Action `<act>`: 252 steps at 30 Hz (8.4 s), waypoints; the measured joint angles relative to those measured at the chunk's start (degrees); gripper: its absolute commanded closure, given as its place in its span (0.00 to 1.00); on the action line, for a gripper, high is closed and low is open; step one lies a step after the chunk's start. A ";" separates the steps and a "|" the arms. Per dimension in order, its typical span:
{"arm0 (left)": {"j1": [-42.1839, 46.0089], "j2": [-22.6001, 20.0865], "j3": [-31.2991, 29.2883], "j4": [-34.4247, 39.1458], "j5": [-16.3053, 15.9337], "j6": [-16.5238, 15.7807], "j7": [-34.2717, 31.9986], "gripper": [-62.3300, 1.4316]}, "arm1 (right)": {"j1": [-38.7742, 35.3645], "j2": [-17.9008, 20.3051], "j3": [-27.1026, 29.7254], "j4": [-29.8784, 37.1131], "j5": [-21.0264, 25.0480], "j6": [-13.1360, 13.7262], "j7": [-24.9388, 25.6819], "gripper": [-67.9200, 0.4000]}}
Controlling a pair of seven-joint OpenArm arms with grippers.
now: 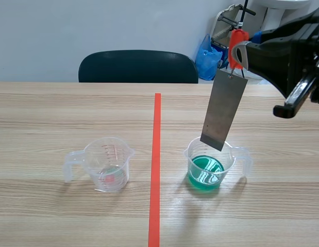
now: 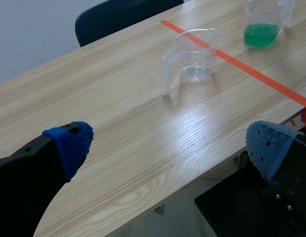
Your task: Do the redox reaction experiment
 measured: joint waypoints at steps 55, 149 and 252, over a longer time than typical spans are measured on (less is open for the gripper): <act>-59.69 -19.87 46.90 -0.15 -12.13 -12.11 33.48 0.93 | 0.00 0.00 0.00 0.00 0.00 0.00 0.00 0.99; -39.30 -22.84 35.39 4.68 -18.32 -3.43 33.68 0.93 | 0.00 0.00 0.00 0.00 0.02 0.00 0.00 0.99; 0.00 -2.23 3.65 -9.31 7.50 0.70 -7.69 0.00 | 0.00 0.00 0.00 0.00 0.00 0.00 0.00 0.98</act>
